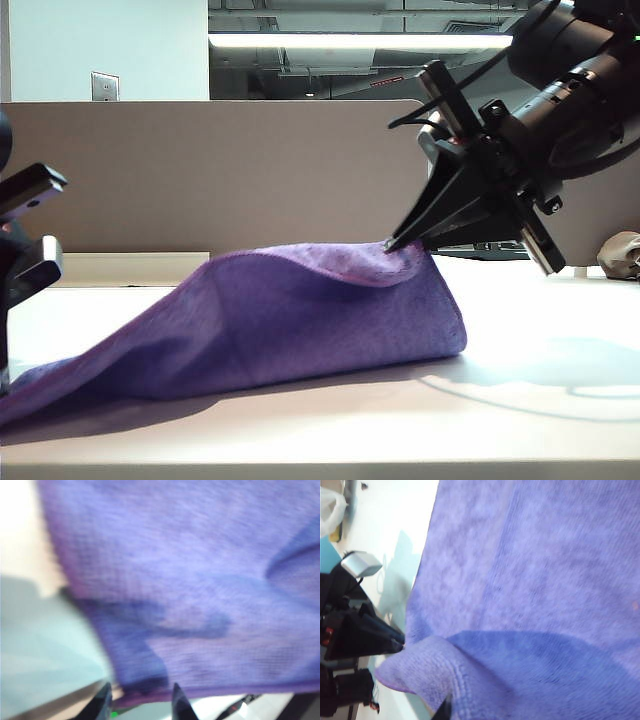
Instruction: Fold the bottom of the cloth upward, then fold it vertically to form a square shape.
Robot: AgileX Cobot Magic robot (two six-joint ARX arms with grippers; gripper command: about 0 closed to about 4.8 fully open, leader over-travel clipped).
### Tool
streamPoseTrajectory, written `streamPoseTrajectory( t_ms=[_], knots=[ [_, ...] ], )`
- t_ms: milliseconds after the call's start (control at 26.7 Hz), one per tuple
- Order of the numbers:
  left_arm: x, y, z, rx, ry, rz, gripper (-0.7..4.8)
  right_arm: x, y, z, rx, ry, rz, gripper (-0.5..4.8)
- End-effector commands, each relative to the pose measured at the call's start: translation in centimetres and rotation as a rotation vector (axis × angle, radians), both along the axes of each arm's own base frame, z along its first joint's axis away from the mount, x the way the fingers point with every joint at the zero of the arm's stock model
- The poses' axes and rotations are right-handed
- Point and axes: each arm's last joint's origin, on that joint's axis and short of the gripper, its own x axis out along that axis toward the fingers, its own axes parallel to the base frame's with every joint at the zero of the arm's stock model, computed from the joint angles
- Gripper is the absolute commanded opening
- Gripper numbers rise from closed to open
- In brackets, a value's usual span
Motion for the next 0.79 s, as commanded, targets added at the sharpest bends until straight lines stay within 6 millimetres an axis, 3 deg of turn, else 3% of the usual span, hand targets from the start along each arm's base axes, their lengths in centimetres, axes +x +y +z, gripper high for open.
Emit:
streamPoseTrajectory(
  t_ms=[37, 411, 785],
  knots=[
    [0.2, 0.0, 0.1, 0.005, -0.024, 0.003, 1.53, 0.4, -0.6, 0.2, 0.013, -0.012, -0.021, -0.02],
    [1.1, -0.6, 0.3, -0.090, -0.073, 0.059, 1.52, 0.6, -1.4, 0.3, 0.061, 0.014, -0.006, -0.02],
    [1.3, -1.3, -0.3, -0.020, -0.100, 0.026, 1.52, 1.3, -1.0, 1.3, 0.171, 0.013, -0.037, -0.02]
  ],
)
